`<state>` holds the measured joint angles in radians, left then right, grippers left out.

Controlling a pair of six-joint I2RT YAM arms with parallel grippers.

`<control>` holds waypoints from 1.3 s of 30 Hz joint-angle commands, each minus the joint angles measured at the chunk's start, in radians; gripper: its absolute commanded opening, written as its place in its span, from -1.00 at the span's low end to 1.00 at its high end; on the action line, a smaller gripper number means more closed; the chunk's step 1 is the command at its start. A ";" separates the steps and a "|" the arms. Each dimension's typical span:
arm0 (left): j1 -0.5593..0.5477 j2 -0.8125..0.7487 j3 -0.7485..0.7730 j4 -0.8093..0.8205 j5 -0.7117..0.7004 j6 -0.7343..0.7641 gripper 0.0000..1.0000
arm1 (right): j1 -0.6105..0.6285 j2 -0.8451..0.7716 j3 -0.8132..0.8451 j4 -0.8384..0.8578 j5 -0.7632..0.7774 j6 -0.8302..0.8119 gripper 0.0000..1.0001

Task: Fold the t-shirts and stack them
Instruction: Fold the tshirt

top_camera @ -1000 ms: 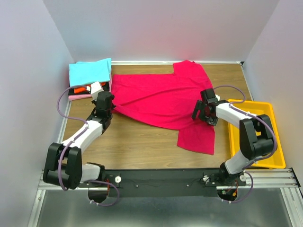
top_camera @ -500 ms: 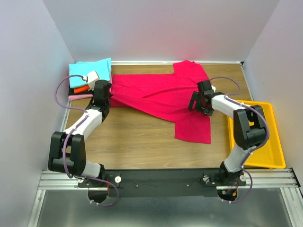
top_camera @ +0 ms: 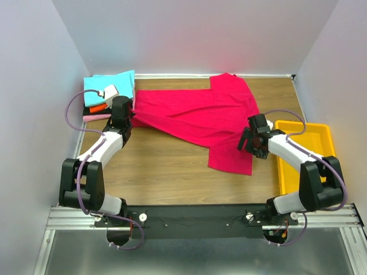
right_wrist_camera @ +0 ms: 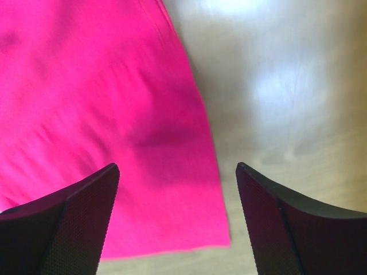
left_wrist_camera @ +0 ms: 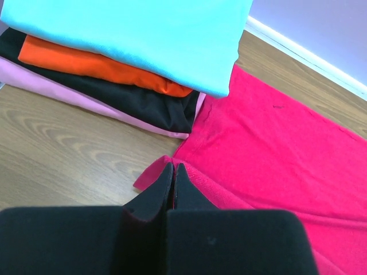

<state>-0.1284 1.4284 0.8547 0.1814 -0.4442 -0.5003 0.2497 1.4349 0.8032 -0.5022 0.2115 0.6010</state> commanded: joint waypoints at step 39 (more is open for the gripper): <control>0.036 -0.042 -0.028 0.047 0.064 0.016 -1.00 | 0.125 -0.183 -0.145 -0.219 0.026 0.241 0.18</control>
<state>-0.1043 1.4200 0.8371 0.1951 -0.3885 -0.4969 0.3668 1.2572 0.6624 -0.6937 0.2016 0.8154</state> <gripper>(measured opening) 0.009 0.586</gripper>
